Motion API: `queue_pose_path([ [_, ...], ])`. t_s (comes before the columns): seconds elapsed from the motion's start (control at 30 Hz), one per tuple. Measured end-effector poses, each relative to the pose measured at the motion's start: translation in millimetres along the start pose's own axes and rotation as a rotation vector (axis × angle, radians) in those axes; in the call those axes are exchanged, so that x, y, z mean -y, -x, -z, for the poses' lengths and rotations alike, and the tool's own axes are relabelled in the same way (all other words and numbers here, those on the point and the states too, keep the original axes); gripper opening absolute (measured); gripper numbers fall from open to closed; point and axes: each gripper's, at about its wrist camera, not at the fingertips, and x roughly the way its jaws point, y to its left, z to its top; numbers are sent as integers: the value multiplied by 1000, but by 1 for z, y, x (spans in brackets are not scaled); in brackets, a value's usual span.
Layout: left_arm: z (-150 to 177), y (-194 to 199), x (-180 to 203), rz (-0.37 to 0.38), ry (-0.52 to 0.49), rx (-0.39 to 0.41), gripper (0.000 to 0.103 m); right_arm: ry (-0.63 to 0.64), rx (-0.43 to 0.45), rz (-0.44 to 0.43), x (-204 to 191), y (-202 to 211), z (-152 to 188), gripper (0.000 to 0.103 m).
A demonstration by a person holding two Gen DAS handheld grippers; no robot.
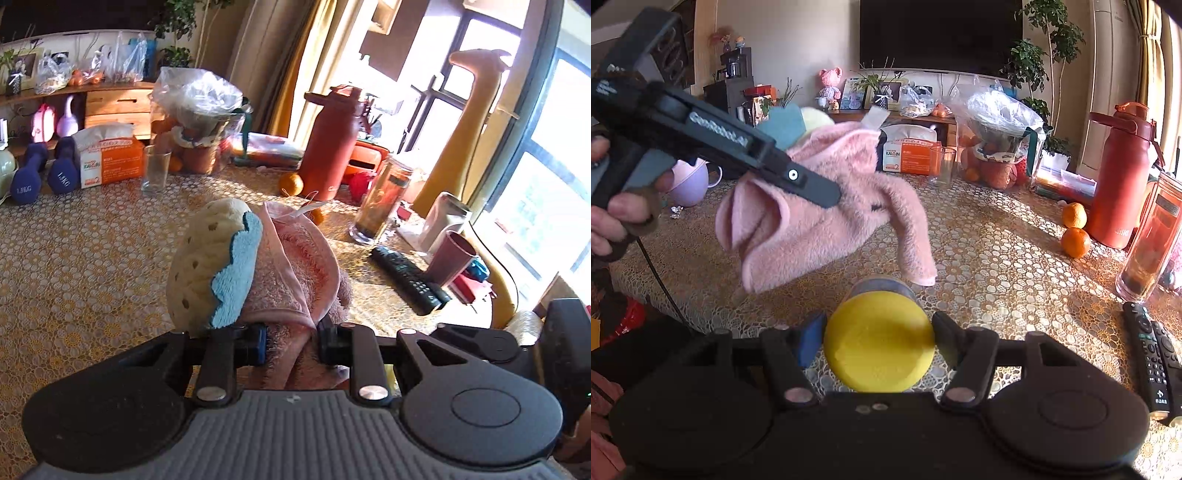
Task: Organize objects
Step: 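Lift the pink towel and plush with the left gripper toward the jar, then rub the pink towel over the jar held in the right gripper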
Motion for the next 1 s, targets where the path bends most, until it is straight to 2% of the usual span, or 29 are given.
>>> queue_pose_path([
  [0.17,0,-7,35,84,-53,-29,23,15,-5,7,-3,-1,-3,62],
  [0.23,4,-16,44,81,-76,-52,23,23,-7,9,-4,-1,-3,62],
  [0.33,11,-31,45,42,-93,-84,23,35,-11,11,-5,-1,-5,62],
  [0.5,15,-44,19,-22,-36,-107,23,56,-15,13,-7,-2,-5,62],
  [0.8,19,-73,-20,-152,-26,-142,23,52,-14,4,-5,-1,-5,62],
  [1.0,35,-95,-37,-209,-33,-228,23,51,-20,-2,-6,1,-2,62],
])
